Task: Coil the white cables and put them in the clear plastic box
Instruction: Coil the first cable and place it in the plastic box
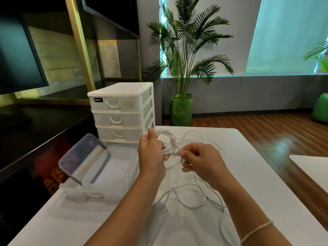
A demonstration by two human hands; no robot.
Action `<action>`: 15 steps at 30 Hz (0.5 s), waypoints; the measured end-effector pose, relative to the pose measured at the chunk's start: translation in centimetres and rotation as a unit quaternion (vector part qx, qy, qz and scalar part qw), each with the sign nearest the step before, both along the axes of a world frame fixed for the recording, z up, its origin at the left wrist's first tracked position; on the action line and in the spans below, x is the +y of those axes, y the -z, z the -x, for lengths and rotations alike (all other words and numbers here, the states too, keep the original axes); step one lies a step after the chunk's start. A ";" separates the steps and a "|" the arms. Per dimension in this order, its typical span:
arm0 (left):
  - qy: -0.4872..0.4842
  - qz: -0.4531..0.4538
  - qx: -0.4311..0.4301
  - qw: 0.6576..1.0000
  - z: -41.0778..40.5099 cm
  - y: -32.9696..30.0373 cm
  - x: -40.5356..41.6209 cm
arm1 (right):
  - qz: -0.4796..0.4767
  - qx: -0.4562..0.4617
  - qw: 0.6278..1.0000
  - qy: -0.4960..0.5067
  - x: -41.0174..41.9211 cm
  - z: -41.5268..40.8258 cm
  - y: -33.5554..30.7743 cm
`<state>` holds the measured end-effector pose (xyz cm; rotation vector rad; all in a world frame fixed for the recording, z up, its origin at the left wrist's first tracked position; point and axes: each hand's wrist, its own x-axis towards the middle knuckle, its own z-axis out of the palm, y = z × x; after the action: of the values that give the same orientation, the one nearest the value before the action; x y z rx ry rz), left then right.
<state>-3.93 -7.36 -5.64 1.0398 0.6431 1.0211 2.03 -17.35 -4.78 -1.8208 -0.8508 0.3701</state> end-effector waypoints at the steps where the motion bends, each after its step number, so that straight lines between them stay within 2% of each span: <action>1: 0.013 0.010 -0.014 1.000 0.0 0.0 0.0 | -0.002 -0.027 1.000 0.014 0.2 0.2 0.2; 2: 0.026 0.015 -0.025 0.999 0.0 0.0 -0.1 | -0.009 -0.039 0.999 0.025 0.5 0.4 0.4; 4: 0.046 0.009 -0.033 0.998 -0.2 0.1 -0.2 | -0.042 -0.006 0.998 0.037 0.9 0.8 0.8; 7: 0.038 -0.026 -0.006 0.999 -0.4 0.5 -0.3 | -0.097 0.110 0.989 0.027 1.1 1.1 0.8; 11: -0.007 -0.112 0.043 0.993 -0.4 0.9 -0.1 | -0.122 0.237 0.964 -0.011 1.0 1.2 0.3; 15: 0.048 -0.131 0.035 0.990 -0.5 1.2 -0.4 | -0.135 0.225 0.965 0.010 0.9 1.1 0.4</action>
<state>-3.40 -7.72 -6.87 1.3286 0.5189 1.0051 0.98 -16.46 -5.20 -1.4144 -0.5337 0.5988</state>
